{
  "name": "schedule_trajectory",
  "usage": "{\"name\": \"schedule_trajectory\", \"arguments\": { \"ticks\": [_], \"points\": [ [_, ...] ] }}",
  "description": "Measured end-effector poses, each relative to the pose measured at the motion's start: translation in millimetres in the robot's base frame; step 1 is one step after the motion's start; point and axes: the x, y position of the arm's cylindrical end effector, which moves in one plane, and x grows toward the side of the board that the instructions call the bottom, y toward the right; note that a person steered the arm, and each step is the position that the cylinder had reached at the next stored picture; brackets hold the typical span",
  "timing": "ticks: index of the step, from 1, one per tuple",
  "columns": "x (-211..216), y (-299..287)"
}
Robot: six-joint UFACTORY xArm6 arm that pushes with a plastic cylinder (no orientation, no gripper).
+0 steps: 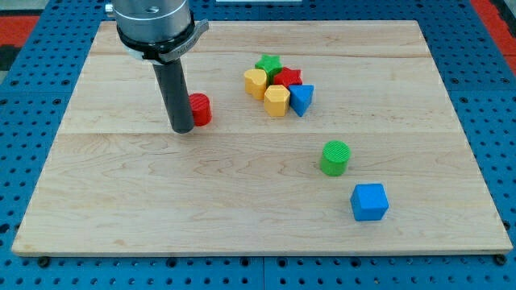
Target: Place the red circle to the left of the yellow heart
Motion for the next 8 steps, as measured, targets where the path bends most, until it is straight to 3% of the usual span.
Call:
{"name": "schedule_trajectory", "arguments": {
  "ticks": [2,4,6,7,8],
  "points": [
    [-40.8,27.7],
    [-52.7,-7.4],
    [-83.3,25.0],
    [-64.0,-9.0],
    [-3.0,-45.4]
  ]
}}
